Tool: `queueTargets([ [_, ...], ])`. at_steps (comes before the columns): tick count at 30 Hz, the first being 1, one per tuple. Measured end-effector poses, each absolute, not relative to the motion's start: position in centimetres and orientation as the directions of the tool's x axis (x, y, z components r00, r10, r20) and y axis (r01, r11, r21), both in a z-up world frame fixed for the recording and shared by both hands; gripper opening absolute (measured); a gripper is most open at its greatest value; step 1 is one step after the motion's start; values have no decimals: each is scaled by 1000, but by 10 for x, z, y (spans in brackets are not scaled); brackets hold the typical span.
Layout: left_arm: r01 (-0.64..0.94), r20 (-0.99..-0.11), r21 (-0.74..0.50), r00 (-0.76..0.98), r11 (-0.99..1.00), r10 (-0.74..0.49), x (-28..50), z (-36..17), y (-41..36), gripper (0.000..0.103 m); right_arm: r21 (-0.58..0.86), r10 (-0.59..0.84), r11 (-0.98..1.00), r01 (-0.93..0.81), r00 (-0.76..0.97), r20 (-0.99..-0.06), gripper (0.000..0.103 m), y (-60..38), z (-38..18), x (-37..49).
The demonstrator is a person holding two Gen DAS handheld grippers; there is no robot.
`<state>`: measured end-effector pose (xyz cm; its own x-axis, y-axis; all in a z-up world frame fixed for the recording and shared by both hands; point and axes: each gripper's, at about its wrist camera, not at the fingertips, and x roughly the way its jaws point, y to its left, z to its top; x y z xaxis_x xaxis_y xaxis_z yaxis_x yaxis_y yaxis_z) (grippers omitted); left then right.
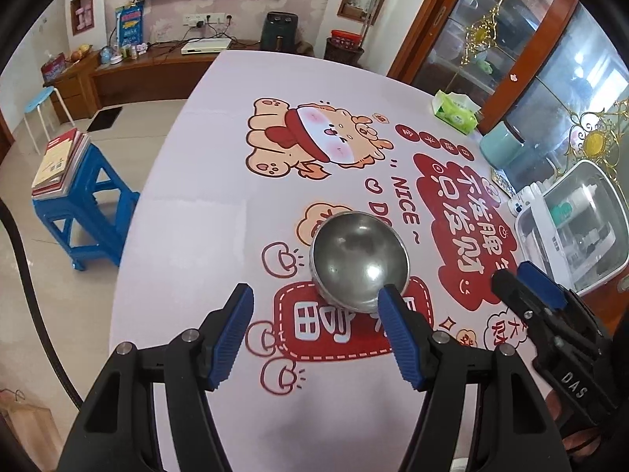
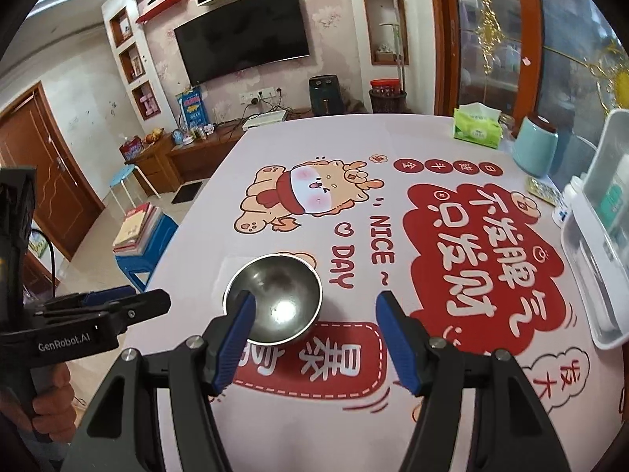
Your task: Organize plates and bowls
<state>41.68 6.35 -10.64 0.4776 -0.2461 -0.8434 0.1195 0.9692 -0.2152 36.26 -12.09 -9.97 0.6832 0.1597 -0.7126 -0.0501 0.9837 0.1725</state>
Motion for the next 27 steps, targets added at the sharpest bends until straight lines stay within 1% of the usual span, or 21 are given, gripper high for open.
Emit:
queueTargets([
  [3,136,-835,-216,487,967,-255,422,-119,61,65,161,157,985,-58,677,-719,64,-114,-113,368],
  [9,145,-818,-242,500,959,-283,433,-147,56,65,203,188,978,-57,668,-720,64,-106,-142,376],
  [13,146,-829,-252,478,957,-291,441,-166,50,65,204,189,977,-54,654,-733,64,-104,-159,380],
  [20,129,-858,-280,410,951,-308,451,-201,45,61,217,188,976,-30,623,-759,64,-105,-181,387],
  [23,124,-856,-302,400,945,-326,452,-208,48,59,214,189,976,-34,615,-765,64,-103,-186,389],
  [25,114,-851,-325,399,939,-343,452,-212,50,59,218,194,975,-35,610,-768,62,-102,-189,390],
  [27,106,-850,-344,387,933,-358,453,-217,51,57,225,198,974,-31,601,-775,55,-102,-193,391],
])
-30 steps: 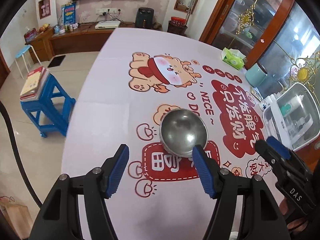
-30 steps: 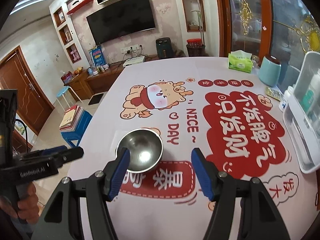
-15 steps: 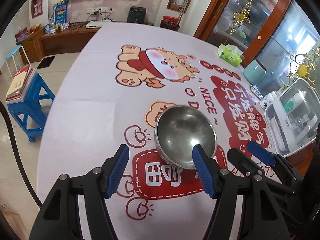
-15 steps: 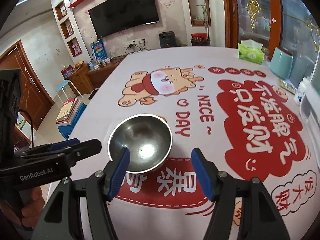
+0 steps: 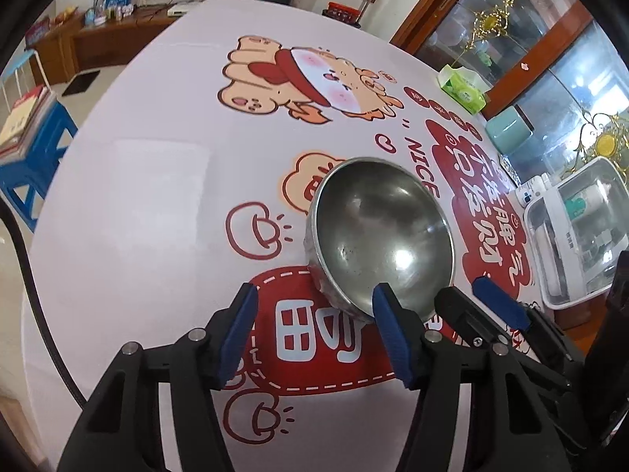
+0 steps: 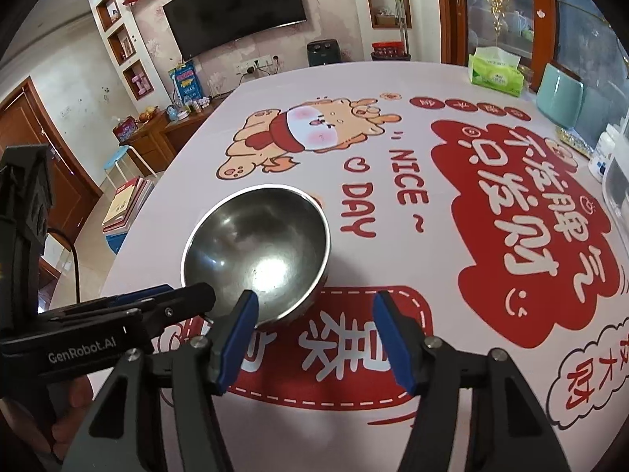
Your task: Organize plates and bowls
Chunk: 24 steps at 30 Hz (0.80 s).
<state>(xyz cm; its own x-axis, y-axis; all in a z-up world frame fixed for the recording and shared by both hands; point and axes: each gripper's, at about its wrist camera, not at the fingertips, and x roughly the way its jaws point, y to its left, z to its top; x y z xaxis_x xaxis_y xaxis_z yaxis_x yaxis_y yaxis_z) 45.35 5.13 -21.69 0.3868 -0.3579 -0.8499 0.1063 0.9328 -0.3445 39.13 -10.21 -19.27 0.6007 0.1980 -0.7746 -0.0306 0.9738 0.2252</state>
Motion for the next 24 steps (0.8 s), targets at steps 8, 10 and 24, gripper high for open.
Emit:
queueTargets([
  [8,77,-862,-377,335,923,-380,450,-233,52,38,265,227,964,-20,575,-786,31,-101,-202,389],
  [10,68,-859,-395,327,916,-395,448,-236,52,32,268,233,963,-24,572,-786,27,-100,-202,388],
  [24,96,-865,-387,307,917,-397,438,-233,45,15,296,268,954,-41,559,-785,12,-95,-199,380],
])
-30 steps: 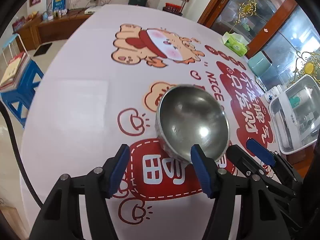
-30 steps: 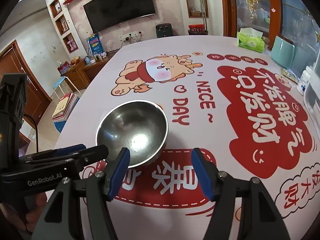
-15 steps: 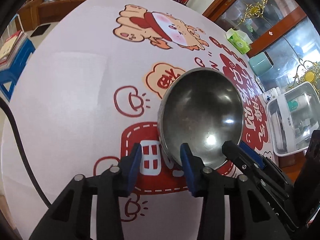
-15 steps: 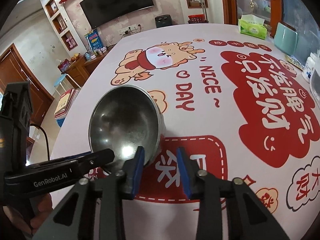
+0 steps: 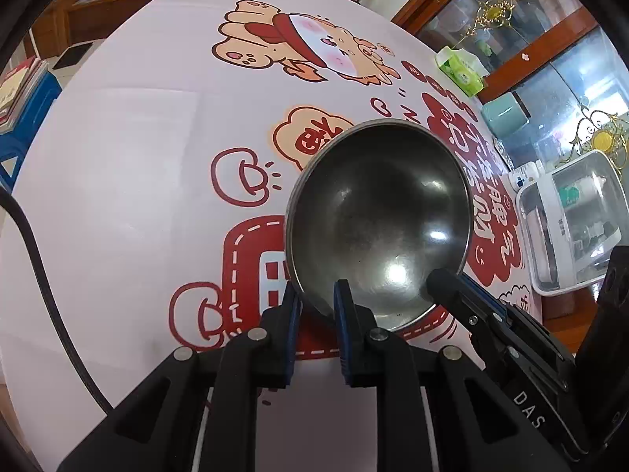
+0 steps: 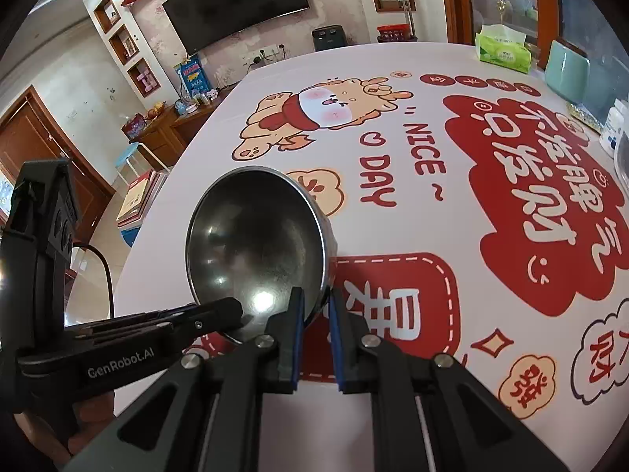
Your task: Organize plates and bowls
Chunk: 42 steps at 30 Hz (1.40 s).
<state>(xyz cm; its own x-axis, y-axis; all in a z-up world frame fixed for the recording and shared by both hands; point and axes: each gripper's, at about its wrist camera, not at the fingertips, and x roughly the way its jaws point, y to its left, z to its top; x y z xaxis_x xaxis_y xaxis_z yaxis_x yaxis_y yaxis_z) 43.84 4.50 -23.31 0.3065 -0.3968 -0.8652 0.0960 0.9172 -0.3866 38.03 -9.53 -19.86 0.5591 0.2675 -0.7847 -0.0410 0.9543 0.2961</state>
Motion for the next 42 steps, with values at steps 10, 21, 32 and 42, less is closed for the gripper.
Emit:
queueTargets([
  [10,93,-882,-344,310,934,-356,415,-216,50,16,300,285,952,-65,549,-786,12,-88,-186,362],
  [21,110,-882,-315,333,943,-334,363,-180,48,16,312,299,947,-79,572,-764,12,-91,-156,315],
  [32,150,-881,-288,345,946,-323,300,-144,35,16,304,292,949,-83,598,-747,12,-101,-129,257],
  [42,231,-880,-282,324,931,-347,254,-125,15,17,302,259,952,-44,639,-725,12,-122,-113,200],
])
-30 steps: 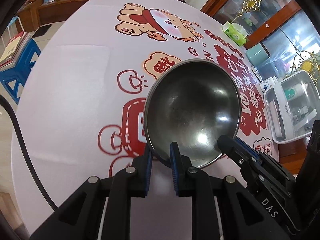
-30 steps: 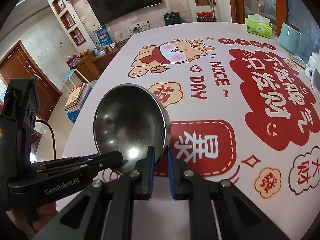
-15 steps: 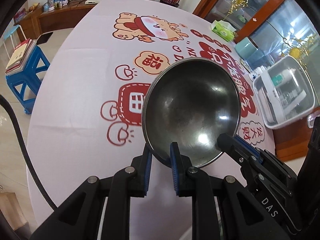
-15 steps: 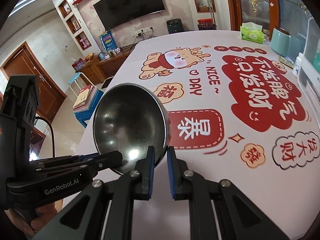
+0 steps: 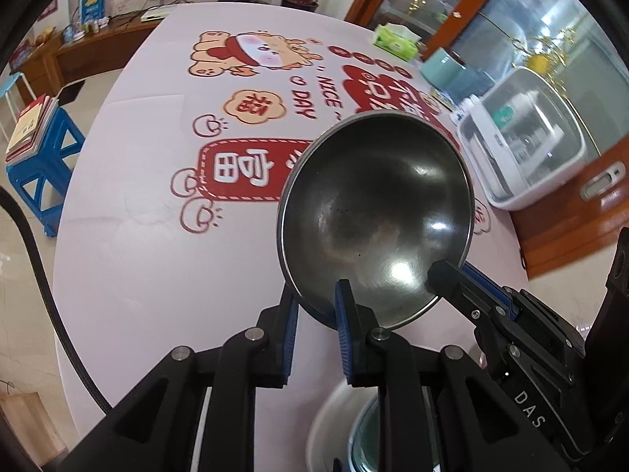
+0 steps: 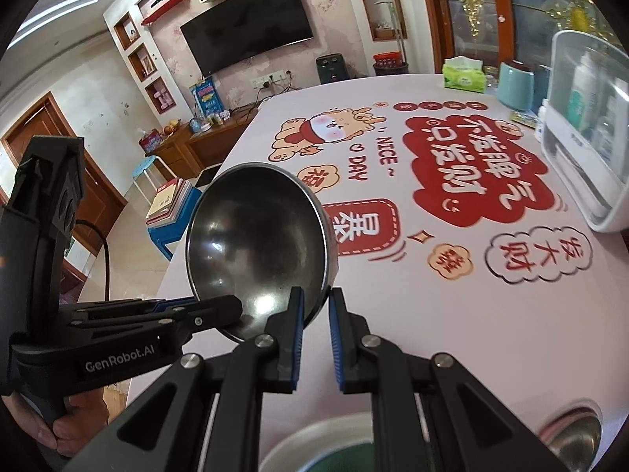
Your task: Organize plates and bowls
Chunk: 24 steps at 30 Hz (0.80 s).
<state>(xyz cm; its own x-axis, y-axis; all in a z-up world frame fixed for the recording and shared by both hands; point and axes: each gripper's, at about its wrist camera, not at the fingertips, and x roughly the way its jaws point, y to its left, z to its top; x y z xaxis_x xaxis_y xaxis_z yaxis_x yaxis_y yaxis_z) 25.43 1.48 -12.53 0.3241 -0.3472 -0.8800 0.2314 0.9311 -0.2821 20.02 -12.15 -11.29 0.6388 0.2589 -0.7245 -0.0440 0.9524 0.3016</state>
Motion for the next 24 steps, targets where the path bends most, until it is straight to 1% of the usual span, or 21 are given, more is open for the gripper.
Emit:
queueTargets([
  [9,350,-887,-265,277,899,-369,212,-114,-21,17,325,226,945,30,656,-720,13,-150,-110,145],
  [24,514,-909,-260,155,818,-387,148,-111,-102,18,323,158,934,154,635,-757,13,-209,-108,63],
])
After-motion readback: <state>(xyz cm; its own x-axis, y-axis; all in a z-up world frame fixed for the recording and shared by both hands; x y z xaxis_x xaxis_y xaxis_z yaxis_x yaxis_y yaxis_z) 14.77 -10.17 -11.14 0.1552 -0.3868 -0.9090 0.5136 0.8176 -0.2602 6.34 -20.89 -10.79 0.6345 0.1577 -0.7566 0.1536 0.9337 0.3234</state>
